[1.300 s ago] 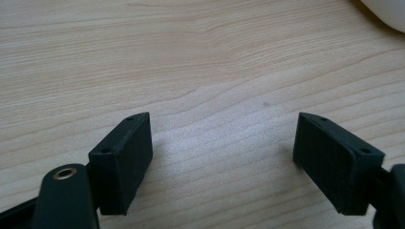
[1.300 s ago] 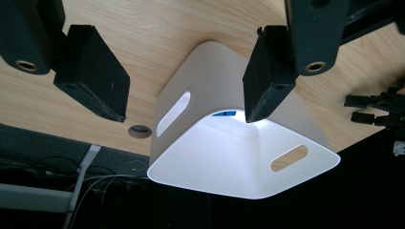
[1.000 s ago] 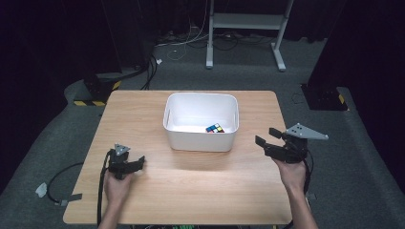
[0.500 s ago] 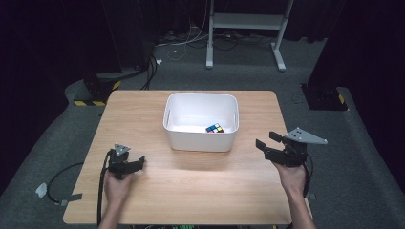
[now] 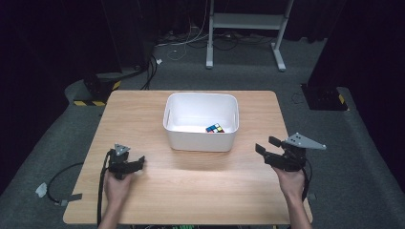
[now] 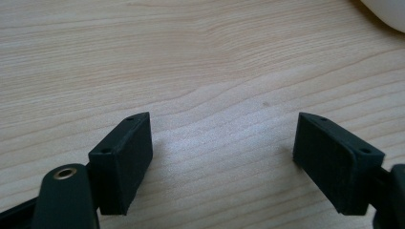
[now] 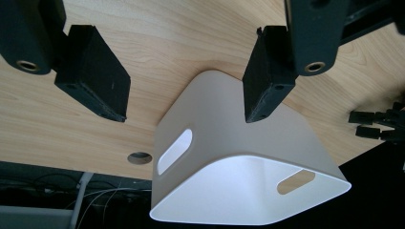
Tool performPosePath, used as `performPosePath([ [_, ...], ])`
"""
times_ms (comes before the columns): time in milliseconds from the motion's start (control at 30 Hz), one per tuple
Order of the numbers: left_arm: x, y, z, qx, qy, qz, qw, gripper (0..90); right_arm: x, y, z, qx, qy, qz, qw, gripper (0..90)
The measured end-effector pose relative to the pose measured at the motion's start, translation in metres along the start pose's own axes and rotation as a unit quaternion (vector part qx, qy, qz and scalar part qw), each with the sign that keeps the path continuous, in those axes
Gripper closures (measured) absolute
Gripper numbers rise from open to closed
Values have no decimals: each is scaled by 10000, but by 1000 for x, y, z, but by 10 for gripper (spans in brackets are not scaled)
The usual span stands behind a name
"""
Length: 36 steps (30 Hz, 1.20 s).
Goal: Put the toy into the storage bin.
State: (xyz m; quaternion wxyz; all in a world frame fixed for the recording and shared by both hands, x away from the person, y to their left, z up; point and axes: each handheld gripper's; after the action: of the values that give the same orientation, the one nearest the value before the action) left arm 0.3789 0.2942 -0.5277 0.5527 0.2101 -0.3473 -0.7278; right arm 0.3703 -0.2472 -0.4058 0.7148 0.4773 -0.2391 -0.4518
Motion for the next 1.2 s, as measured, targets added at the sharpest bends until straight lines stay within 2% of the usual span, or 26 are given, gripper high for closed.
performPosePath([
  [333,0,0,0,-1,2,1,10000,213,0,-9,-1,-37,7,-62,10000,330],
  [1200,0,0,0,-1,2,0,10000,212,-8,-23,-14,-192,1,12,9998,332],
])
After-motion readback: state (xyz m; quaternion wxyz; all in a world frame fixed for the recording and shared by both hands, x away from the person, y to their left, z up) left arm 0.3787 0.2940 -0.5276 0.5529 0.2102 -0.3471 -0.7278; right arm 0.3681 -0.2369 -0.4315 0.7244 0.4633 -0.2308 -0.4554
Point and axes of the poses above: each handheld gripper's, and its own axes: z roughly backward along the jaws, y roughly out of its top, x roughly to its right, and after that the axes turned 7 degrees about -y, right-handed
